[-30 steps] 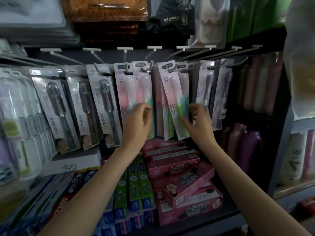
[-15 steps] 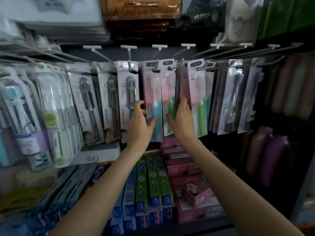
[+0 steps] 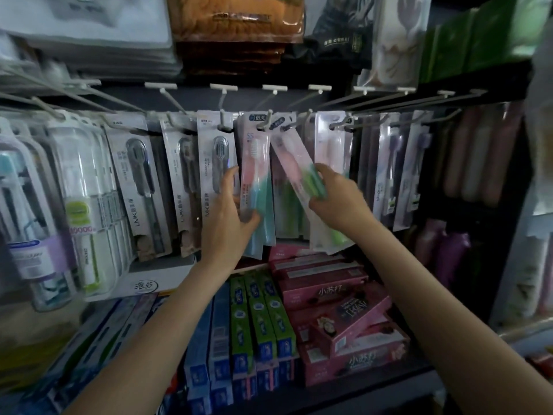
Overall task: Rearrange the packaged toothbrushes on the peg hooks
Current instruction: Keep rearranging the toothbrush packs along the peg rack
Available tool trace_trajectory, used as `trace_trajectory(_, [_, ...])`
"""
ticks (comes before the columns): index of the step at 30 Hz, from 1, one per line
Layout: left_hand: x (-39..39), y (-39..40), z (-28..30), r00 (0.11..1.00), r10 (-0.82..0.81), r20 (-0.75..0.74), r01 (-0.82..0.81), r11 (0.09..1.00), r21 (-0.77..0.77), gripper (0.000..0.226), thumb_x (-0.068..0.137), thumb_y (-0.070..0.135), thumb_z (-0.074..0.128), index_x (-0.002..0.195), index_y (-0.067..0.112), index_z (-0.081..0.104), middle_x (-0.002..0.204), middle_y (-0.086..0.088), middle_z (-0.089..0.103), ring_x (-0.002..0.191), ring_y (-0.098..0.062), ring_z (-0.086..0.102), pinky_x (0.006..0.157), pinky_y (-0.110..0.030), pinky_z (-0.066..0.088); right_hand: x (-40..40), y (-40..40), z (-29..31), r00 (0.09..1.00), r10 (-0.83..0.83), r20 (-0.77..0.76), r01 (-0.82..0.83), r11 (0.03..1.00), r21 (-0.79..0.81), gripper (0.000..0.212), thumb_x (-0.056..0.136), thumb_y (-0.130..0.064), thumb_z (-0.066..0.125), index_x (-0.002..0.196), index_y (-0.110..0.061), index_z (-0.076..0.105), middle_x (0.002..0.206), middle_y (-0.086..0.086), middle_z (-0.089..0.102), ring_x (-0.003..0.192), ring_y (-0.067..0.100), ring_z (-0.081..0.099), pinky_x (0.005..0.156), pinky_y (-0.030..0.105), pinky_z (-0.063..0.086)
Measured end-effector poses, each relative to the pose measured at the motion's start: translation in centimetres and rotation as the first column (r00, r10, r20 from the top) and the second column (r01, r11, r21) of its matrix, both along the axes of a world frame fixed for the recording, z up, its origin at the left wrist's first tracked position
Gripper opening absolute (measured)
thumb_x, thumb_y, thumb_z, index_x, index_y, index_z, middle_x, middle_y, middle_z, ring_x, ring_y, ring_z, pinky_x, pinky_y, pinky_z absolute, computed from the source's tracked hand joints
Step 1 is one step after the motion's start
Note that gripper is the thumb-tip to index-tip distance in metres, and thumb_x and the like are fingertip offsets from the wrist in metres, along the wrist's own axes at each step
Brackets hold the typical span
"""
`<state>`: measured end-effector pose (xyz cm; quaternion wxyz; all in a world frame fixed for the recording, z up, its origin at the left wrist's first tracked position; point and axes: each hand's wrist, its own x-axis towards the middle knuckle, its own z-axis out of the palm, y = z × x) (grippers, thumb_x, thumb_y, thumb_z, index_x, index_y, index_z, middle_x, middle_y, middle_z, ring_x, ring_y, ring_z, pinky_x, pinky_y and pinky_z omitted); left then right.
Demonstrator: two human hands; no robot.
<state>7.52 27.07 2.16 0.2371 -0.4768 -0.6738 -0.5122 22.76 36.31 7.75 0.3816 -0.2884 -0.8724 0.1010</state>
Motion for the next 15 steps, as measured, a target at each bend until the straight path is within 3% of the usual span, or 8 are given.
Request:
trace_trajectory(3, [0.1, 0.1, 0.0, 0.999, -0.038, 0.017, 0.038, 0.999, 0.000, 0.077, 0.084, 0.019, 0.065, 0.143, 0.031, 0.017, 0.088, -0.008, 0.056, 0.069, -0.023, 0.058, 0.059, -0.038, 0.051, 1.0, 0.2, 1.2, 0.962, -0.097, 0.257, 0.069, 0.991, 0.118, 0.047, 0.091, -0.013, 0.049, 0.136, -0.012, 0.036, 0.117, 0.010, 0.057, 0.092, 0.026, 0.054, 0.073, 0.032, 0.042])
trace_trajectory(6, [0.1, 0.3, -0.1, 0.997, -0.075, 0.023, 0.075, 0.997, -0.011, 0.075, 0.084, 0.018, 0.064, 0.140, 0.034, 0.018, 0.088, -0.005, 0.056, 0.064, -0.021, 0.057, 0.054, -0.037, 0.050, 1.3, 0.3, 0.9, 0.908, -0.080, 0.412, 0.051, 0.995, 0.080, 0.044, 0.090, -0.017, 0.049, 0.133, -0.012, 0.041, 0.122, 0.012, 0.055, 0.101, 0.029, 0.055, 0.084, 0.037, 0.047])
trace_trajectory(9, [0.0, 0.1, -0.1, 0.998, -0.064, 0.009, 0.064, 0.998, -0.009, 0.075, 0.083, 0.017, 0.065, 0.141, 0.032, 0.019, 0.087, -0.005, 0.055, 0.066, -0.022, 0.057, 0.051, -0.031, 0.047, 2.3, 0.3, -0.1, 0.963, -0.106, 0.246, 0.100, 0.994, 0.036, 0.047, 0.087, -0.018, 0.056, 0.131, -0.013, 0.040, 0.107, 0.006, 0.057, 0.083, 0.022, 0.052, 0.069, 0.031, 0.043])
trace_trajectory(13, [0.1, -0.2, 0.1, 0.999, -0.014, -0.030, 0.013, 1.000, -0.029, 0.077, 0.083, 0.016, 0.065, 0.144, 0.028, 0.019, 0.090, -0.002, 0.051, 0.066, -0.020, 0.056, 0.047, -0.020, 0.041, 4.1, 1.0, -1.7, 0.979, -0.161, -0.128, 0.157, 0.987, -0.044, 0.039, 0.086, -0.024, 0.060, 0.120, -0.011, 0.046, 0.094, 0.004, 0.057, 0.067, 0.015, 0.050, 0.055, 0.025, 0.039])
trace_trajectory(15, [0.3, -0.2, 0.2, 0.999, -0.011, -0.033, 0.010, 0.999, -0.040, 0.076, 0.084, 0.017, 0.065, 0.144, 0.026, 0.020, 0.087, -0.003, 0.051, 0.064, -0.021, 0.056, 0.046, -0.023, 0.043, 4.4, 1.4, -1.9, 0.946, -0.122, -0.301, 0.095, 0.990, -0.104, 0.035, 0.086, -0.024, 0.062, 0.117, -0.010, 0.050, 0.087, -0.001, 0.057, 0.061, 0.003, 0.048, 0.044, 0.011, 0.035])
